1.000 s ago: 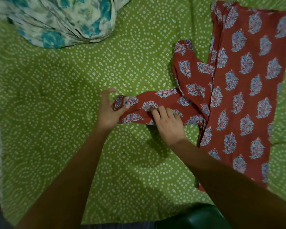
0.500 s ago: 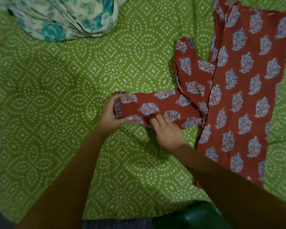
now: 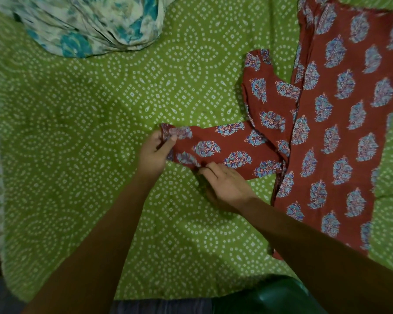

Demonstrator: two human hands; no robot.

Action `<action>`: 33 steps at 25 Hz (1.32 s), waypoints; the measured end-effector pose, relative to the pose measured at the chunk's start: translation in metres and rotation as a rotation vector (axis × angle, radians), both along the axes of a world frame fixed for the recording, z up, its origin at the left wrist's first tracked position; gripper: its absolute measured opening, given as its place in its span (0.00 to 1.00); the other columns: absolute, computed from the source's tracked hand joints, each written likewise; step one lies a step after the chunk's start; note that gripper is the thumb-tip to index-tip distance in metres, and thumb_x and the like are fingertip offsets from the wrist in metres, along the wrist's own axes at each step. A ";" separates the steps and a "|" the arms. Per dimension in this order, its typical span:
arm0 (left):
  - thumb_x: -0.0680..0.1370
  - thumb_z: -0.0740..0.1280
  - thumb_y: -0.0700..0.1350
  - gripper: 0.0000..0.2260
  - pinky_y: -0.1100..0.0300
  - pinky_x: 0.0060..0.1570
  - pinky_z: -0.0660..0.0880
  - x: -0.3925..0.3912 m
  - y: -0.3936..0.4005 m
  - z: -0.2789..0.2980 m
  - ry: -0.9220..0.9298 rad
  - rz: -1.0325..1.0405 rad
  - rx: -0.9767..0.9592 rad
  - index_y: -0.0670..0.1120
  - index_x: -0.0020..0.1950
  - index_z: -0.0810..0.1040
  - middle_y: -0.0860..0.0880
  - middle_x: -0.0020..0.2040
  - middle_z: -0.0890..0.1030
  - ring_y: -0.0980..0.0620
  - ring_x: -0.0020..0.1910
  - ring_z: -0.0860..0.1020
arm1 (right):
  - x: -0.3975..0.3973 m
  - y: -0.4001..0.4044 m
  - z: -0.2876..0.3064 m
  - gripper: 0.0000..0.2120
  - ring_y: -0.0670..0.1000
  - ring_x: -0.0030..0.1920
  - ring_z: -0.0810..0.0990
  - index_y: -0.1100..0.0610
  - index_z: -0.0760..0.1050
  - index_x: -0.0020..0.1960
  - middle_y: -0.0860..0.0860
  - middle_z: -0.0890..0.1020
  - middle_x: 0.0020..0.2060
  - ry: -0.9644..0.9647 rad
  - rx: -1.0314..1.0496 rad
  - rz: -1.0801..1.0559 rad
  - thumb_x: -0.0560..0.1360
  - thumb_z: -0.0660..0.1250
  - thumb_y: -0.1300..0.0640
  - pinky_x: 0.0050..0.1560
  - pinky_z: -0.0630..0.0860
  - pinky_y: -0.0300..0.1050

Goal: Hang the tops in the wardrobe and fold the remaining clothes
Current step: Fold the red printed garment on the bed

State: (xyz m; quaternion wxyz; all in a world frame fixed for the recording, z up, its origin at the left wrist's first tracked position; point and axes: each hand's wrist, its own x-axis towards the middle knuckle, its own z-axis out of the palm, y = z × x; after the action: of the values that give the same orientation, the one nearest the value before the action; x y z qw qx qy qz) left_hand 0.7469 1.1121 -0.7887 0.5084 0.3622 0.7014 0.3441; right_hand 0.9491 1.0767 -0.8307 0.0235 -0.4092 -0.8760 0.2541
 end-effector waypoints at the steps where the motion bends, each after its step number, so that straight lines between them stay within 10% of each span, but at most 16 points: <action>1: 0.82 0.61 0.43 0.08 0.54 0.47 0.79 0.003 0.003 0.004 0.007 -0.004 0.086 0.41 0.51 0.77 0.50 0.44 0.82 0.52 0.44 0.81 | 0.001 0.003 0.001 0.16 0.56 0.45 0.78 0.59 0.74 0.59 0.55 0.77 0.50 0.045 0.011 -0.038 0.73 0.65 0.54 0.42 0.78 0.50; 7: 0.80 0.62 0.54 0.26 0.51 0.62 0.74 -0.003 0.009 -0.001 -0.014 -0.240 0.016 0.48 0.75 0.59 0.49 0.67 0.74 0.53 0.64 0.75 | 0.018 0.013 0.005 0.18 0.54 0.47 0.76 0.59 0.70 0.59 0.55 0.73 0.52 0.128 0.038 -0.173 0.79 0.57 0.46 0.42 0.76 0.47; 14: 0.71 0.75 0.37 0.40 0.64 0.59 0.74 -0.016 -0.024 -0.011 0.110 -0.281 -0.088 0.42 0.74 0.54 0.53 0.61 0.75 0.65 0.58 0.76 | 0.036 0.013 0.000 0.21 0.54 0.37 0.78 0.56 0.66 0.56 0.54 0.72 0.45 -0.044 0.236 -0.038 0.68 0.71 0.55 0.27 0.74 0.46; 19: 0.70 0.75 0.37 0.41 0.52 0.65 0.72 -0.015 -0.027 -0.022 0.153 -0.268 -0.108 0.42 0.75 0.53 0.48 0.66 0.73 0.55 0.64 0.74 | 0.042 0.012 -0.013 0.33 0.54 0.35 0.77 0.56 0.64 0.58 0.55 0.66 0.46 -0.273 0.285 -0.072 0.57 0.75 0.65 0.20 0.67 0.42; 23: 0.71 0.75 0.40 0.40 0.49 0.63 0.73 -0.021 -0.027 -0.030 0.327 -0.330 -0.155 0.46 0.75 0.54 0.47 0.66 0.75 0.50 0.63 0.75 | 0.043 0.011 -0.003 0.18 0.56 0.42 0.79 0.55 0.66 0.58 0.56 0.76 0.48 -0.107 0.294 0.128 0.68 0.57 0.55 0.36 0.76 0.49; 28: 0.71 0.67 0.32 0.23 0.52 0.46 0.75 -0.022 -0.024 -0.022 0.527 0.055 -0.187 0.38 0.63 0.64 0.50 0.42 0.73 0.45 0.45 0.77 | 0.029 0.109 0.016 0.19 0.55 0.52 0.73 0.58 0.72 0.58 0.55 0.75 0.52 -0.064 0.218 -0.724 0.79 0.55 0.44 0.51 0.68 0.51; 33: 0.73 0.66 0.33 0.20 0.73 0.39 0.67 0.000 0.011 -0.013 0.493 0.107 -0.038 0.42 0.64 0.68 0.51 0.47 0.72 0.56 0.43 0.72 | 0.043 0.233 0.020 0.38 0.58 0.73 0.57 0.61 0.65 0.71 0.57 0.62 0.72 -0.207 -0.251 -1.181 0.76 0.49 0.30 0.70 0.53 0.56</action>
State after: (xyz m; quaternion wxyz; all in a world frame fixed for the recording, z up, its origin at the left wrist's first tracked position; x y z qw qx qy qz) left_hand 0.7471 1.1228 -0.8018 0.3097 0.3879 0.8287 0.2586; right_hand 0.9917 1.3100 -0.8108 0.0269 -0.8480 -0.4622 0.2581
